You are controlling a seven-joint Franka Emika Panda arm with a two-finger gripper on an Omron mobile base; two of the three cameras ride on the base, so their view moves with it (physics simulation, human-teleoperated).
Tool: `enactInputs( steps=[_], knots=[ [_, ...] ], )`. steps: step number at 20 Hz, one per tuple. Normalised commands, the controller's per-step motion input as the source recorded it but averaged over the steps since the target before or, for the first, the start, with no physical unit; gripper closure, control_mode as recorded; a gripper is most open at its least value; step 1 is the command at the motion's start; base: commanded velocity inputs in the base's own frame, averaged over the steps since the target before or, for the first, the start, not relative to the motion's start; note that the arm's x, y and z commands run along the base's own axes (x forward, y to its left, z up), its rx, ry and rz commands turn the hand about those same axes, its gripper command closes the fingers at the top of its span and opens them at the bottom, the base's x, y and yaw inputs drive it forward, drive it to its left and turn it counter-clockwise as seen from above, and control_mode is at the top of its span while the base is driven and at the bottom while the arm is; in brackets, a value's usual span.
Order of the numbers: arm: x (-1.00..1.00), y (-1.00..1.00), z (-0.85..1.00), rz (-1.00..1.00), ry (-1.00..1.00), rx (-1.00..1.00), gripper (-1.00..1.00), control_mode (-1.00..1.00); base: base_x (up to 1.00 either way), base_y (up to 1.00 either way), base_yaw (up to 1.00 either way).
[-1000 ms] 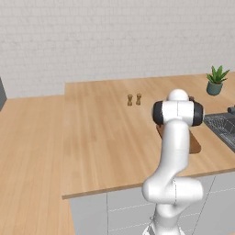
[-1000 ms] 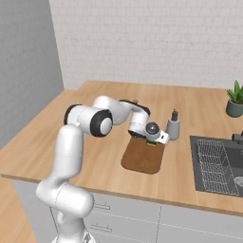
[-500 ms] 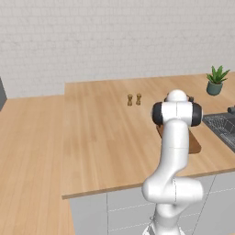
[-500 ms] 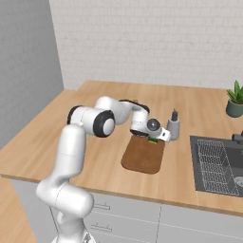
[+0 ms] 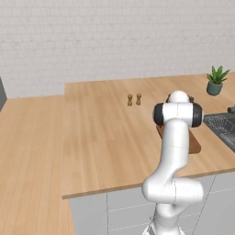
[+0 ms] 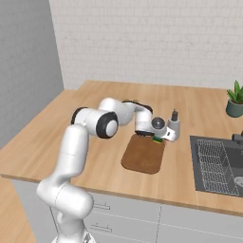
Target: Pick up the sponge from the counter and clean the cutting board by briefly scrubbing or pressing down on the cutting board. Once finished, release the sponge.
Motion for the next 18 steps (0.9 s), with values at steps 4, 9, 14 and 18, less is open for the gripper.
enactInputs(
  steps=[4, 9, 14, 18],
  knots=[
    [-0.13, -0.44, -0.25, 0.00, 0.00, 0.00, 1.00, -1.00, 0.00, 0.00, 0.00],
    [-0.67, 0.02, -0.41, 0.00, 0.00, -0.02, 1.00, -1.00, 0.00, 0.00, 0.00],
    [-0.90, 0.08, -0.35, 0.00, -0.01, -0.01, 1.00, -1.00, 0.00, 0.00, 0.00],
    [-0.58, 0.00, -0.60, 0.00, 0.00, 0.00, 1.00, -1.00, 0.00, 0.00, 0.00]
  ],
)
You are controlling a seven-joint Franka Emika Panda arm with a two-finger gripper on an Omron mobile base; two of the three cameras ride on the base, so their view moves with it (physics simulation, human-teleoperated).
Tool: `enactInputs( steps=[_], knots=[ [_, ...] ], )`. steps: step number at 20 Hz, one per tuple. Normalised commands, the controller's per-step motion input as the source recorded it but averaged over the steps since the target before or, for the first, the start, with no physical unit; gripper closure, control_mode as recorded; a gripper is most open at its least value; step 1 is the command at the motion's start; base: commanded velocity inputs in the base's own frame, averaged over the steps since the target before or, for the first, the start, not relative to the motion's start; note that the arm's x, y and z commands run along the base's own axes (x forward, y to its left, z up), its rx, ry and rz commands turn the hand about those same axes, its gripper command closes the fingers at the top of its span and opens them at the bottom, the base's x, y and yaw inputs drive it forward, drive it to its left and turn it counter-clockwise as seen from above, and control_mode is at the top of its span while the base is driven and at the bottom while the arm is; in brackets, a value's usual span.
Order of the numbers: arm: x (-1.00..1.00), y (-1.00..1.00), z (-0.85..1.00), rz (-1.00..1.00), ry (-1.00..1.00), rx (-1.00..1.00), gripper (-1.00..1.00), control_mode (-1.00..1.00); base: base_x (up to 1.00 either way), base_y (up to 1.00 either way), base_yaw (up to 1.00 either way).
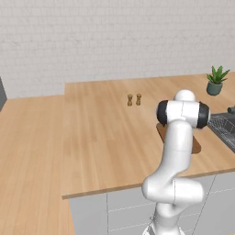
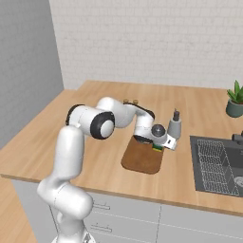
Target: Pick up the sponge from the counter and clean the cutting board by briefly scrubbing or pressing down on the cutting board. Once finished, release the sponge.
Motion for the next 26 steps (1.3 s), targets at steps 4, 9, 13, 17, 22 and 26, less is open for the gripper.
enactInputs(
  steps=[4, 9, 13, 17, 22, 26],
  knots=[
    [-0.54, 0.00, -0.84, 0.00, 0.00, 0.00, 1.00, -1.00, 0.00, 0.00, 0.00],
    [-0.59, -0.16, -0.48, 0.00, 0.05, 0.00, 1.00, -1.00, 0.00, 0.00, 0.00],
    [-0.73, -0.24, -0.36, 0.00, 0.06, 0.00, 1.00, -1.00, 0.00, 0.00, 0.00],
    [-0.87, -0.01, -0.54, 0.00, 0.06, 0.00, 1.00, -1.00, 0.00, 0.00, 0.00],
    [-1.00, 0.06, -0.75, 0.00, 0.01, 0.00, 1.00, -1.00, 0.00, 0.00, 0.00],
    [-1.00, 0.00, -0.67, 0.00, 0.00, 0.00, 1.00, -1.00, 0.00, 0.00, 0.00]
  ],
)
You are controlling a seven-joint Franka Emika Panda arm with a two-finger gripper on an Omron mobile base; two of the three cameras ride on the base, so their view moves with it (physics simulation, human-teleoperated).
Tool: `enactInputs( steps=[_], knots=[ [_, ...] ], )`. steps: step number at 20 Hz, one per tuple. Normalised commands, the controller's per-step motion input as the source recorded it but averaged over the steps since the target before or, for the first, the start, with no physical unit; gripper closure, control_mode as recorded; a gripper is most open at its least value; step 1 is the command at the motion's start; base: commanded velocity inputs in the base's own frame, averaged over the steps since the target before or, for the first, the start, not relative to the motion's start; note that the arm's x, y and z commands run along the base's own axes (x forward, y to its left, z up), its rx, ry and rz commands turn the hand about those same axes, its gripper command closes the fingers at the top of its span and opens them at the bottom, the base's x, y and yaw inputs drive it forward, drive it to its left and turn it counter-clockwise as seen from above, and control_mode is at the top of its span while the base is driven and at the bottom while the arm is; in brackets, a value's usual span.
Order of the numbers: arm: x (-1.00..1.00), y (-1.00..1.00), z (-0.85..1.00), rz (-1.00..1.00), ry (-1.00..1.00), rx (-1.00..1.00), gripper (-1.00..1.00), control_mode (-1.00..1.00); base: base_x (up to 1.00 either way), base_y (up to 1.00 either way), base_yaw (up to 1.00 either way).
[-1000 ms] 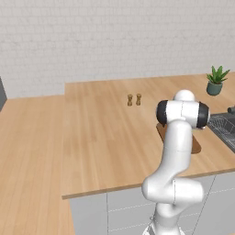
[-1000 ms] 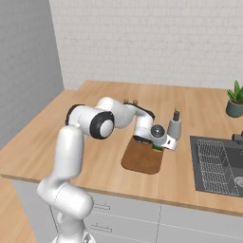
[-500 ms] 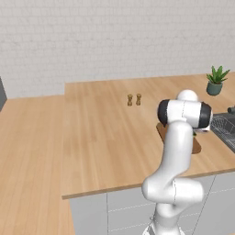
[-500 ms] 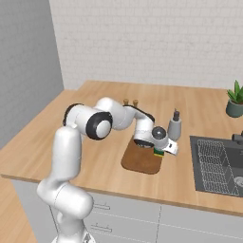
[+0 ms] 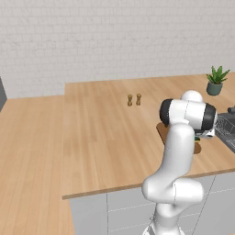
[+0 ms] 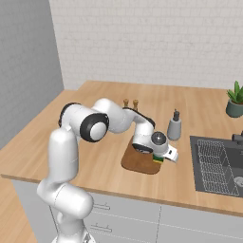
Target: Pick up the sponge from the counter and clean the cutting board by briefly scrubbing or pressing down on the cutting board. Once finished, release the sponge.
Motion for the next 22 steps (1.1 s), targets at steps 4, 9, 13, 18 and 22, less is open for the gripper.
enactInputs(
  steps=[4, 9, 13, 18, 22],
  knots=[
    [-1.00, 0.00, -0.72, 0.00, 0.00, 0.00, 1.00, -1.00, 0.00, 0.00, 0.00],
    [-1.00, 0.08, -0.80, 0.00, 0.00, 0.00, 1.00, -1.00, 0.00, 0.00, 0.00],
    [-1.00, 0.09, -0.74, 0.00, 0.00, 0.00, 1.00, -1.00, 0.00, 0.00, 0.00],
    [-1.00, 0.08, -0.56, 0.00, 0.00, 0.00, 1.00, -1.00, 0.00, 0.00, 0.00],
    [-0.91, -0.12, -0.20, 0.00, 0.01, 0.00, 1.00, -1.00, 0.00, 0.00, 0.00]
  ],
)
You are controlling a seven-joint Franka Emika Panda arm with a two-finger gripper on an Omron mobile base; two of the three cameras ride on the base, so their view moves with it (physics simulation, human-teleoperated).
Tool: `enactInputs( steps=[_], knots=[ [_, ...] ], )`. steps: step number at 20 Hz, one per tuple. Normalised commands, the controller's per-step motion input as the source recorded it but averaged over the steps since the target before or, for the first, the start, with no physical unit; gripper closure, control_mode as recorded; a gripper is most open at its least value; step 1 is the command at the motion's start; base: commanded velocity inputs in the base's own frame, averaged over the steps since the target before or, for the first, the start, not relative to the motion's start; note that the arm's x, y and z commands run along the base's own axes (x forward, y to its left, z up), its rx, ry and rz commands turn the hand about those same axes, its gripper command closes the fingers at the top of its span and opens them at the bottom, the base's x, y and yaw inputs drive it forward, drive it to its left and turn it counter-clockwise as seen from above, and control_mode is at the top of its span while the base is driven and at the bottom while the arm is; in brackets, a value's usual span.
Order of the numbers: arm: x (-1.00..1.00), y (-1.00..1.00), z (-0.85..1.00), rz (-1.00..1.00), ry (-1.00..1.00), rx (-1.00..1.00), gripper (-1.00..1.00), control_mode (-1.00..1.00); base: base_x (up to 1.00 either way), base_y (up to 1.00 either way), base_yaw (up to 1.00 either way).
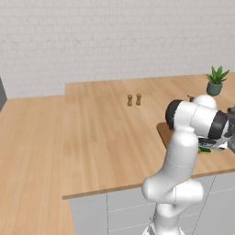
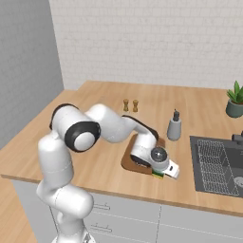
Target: Pick up the sponge from the counter and clean the cutting board by briefly scrubbing or pressing down on the cutting board. Once finished, release the sponge.
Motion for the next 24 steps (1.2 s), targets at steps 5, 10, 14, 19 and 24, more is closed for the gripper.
enactInputs(
  steps=[5, 10, 14, 19, 24],
  knots=[
    [-0.05, -0.58, 1.00, 0.00, 0.22, 0.00, 1.00, -1.00, 0.00, 0.00, 0.00],
    [0.00, -0.61, 0.42, 0.00, 0.17, 0.02, 1.00, -1.00, 0.00, 0.00, 0.00],
    [0.00, -0.66, -0.13, 0.00, 0.00, 0.24, 1.00, -1.00, 0.00, 0.00, 0.00],
    [0.00, -0.40, -0.67, 0.00, 0.00, 0.27, 1.00, -1.00, 0.00, 0.00, 0.00],
    [-0.21, -0.06, -0.71, 0.00, -0.02, 0.03, 1.00, -1.00, 0.00, 0.00, 0.00]
  ],
)
